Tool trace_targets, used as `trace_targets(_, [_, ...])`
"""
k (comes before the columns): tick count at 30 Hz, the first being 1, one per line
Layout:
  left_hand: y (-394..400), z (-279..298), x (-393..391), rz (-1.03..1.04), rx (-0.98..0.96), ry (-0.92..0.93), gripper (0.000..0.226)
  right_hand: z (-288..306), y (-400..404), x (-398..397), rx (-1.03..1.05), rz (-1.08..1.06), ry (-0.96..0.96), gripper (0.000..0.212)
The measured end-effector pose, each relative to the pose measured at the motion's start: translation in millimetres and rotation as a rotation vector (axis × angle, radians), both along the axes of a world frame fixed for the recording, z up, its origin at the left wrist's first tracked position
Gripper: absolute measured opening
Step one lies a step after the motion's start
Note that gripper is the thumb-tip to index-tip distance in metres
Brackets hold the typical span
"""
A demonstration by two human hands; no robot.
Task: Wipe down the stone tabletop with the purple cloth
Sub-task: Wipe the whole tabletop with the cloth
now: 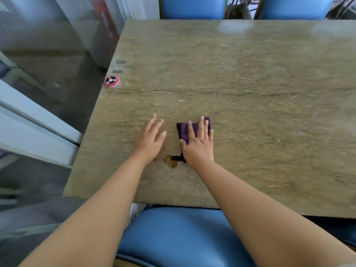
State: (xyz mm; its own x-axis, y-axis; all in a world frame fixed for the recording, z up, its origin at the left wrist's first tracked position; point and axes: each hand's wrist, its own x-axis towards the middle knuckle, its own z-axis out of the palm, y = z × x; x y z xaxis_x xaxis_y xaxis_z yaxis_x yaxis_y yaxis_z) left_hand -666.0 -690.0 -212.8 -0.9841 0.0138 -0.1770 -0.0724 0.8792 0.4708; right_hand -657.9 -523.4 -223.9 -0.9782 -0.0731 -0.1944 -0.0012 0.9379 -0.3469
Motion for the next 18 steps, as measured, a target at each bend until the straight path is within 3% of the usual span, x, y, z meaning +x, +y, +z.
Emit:
trace_targets(3, [-42.1,-4.4,24.1,0.152,-0.082,0.144,0.046,0.4,-9.1,6.1,-0.132,0.415,0.036,0.056])
trace_targets(5, [-71.4,-9.2,46.8,0.240,-0.165,0.128,0.046,-1.7,3.4,-8.4,-0.220,0.533,0.049,0.052])
trace_targets(8, [-100.9,-14.2,77.5,0.360,-0.273,0.078,0.047,-7.4,0.9,-39.8,-0.148,0.343,0.094,0.049])
trace_targets(11, [-109.5,-18.8,99.7,0.459,-0.265,0.051,0.049,-6.7,-39.5,-58.5,-0.097,0.082,0.100,0.051])
trace_targets(13, [-109.8,-23.3,108.0,0.460,-0.278,0.004,0.054,-6.1,-69.6,-55.7,-0.134,0.101,0.115,0.053])
trace_targets(18, [-114.2,-26.8,106.6,0.425,-0.288,-0.063,0.059,-7.9,-108.2,-7.4,-0.240,0.673,0.110,0.053])
